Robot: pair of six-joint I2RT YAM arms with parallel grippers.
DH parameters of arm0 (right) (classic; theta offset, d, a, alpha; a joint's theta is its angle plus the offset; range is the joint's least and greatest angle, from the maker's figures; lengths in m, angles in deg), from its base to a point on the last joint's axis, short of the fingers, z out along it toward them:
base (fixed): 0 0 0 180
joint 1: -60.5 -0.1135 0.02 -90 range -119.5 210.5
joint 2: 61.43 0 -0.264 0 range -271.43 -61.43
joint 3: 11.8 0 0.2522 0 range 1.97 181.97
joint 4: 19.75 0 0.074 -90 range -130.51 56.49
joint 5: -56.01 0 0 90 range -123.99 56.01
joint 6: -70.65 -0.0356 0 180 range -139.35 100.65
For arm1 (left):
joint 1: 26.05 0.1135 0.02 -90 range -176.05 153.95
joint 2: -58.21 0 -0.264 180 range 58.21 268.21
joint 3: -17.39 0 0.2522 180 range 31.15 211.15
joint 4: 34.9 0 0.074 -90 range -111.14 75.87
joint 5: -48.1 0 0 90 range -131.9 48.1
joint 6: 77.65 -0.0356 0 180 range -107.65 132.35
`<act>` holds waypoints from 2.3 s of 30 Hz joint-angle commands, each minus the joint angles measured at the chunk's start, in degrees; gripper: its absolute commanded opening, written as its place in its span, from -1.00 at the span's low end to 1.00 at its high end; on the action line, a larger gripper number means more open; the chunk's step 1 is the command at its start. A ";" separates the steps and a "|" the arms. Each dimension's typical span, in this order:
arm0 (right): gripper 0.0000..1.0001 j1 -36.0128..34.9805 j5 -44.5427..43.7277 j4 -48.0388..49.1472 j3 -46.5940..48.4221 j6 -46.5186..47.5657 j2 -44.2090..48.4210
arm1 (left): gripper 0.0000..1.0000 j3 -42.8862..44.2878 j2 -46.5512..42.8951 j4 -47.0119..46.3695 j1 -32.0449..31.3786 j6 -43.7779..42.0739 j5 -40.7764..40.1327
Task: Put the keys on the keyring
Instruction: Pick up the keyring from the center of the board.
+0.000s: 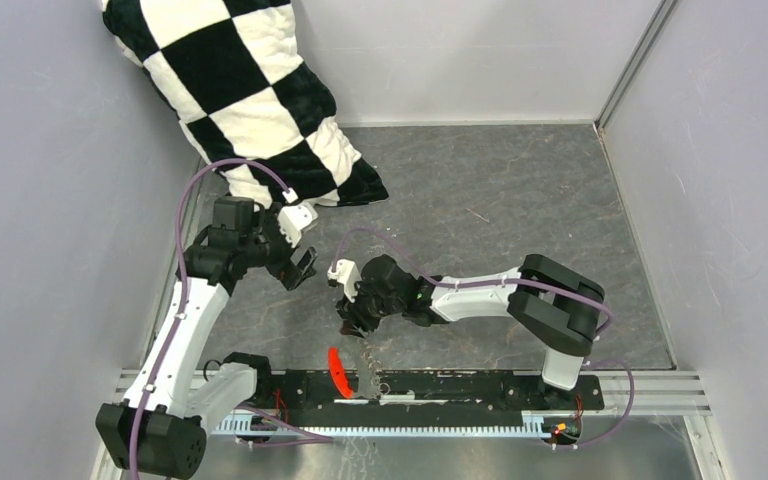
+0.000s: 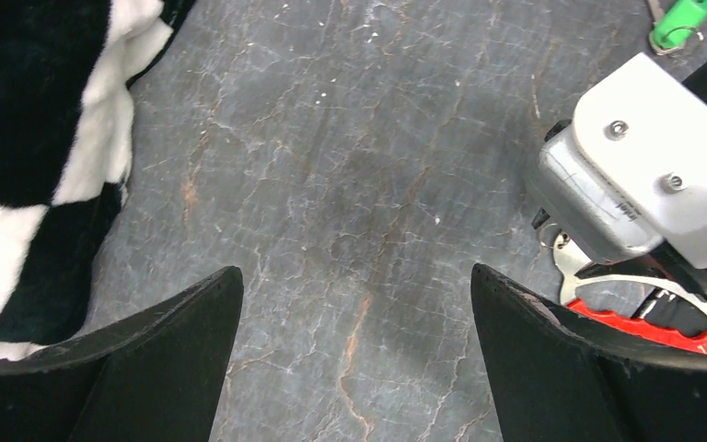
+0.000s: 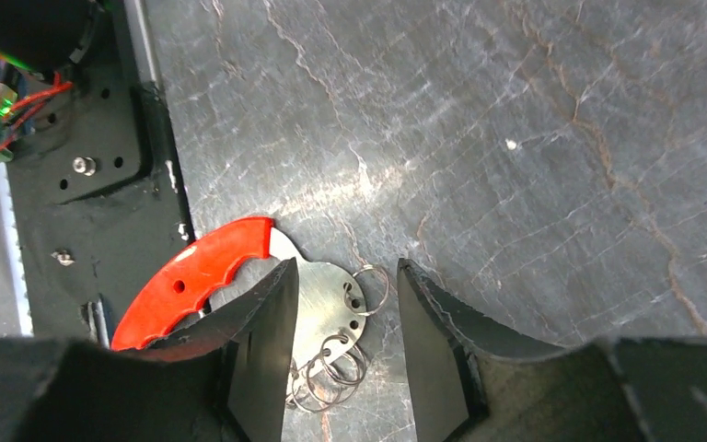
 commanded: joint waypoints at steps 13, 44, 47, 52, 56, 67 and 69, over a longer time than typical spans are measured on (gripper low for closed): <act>-0.17 -0.11 -2.07 -3.89 3.32 -2.21 -4.55 | 1.00 -1.24 -3.87 -6.41 1.22 3.31 -4.82; -1.00 -1.74 10.20 10.45 -9.47 20.27 35.06 | 0.56 12.76 -5.57 38.35 0.96 -37.80 32.45; -0.99 -2.56 9.63 7.56 -6.74 22.81 34.98 | 0.55 13.40 -6.34 38.35 0.80 -38.10 35.12; -0.99 -3.53 8.33 6.40 -3.84 23.81 34.70 | 0.56 11.54 -6.79 38.35 0.38 -34.04 38.98; -0.99 -5.31 8.02 3.97 -1.01 24.65 33.70 | 0.54 10.35 -7.24 38.05 0.34 -31.90 41.21; -0.99 -8.58 0.24 -5.55 7.00 26.24 29.39 | 0.36 7.81 -14.06 19.37 0.34 -14.08 40.81; -0.99 -8.93 -1.19 -7.16 8.51 25.98 28.46 | 0.23 7.32 -14.21 19.44 0.34 -13.50 40.46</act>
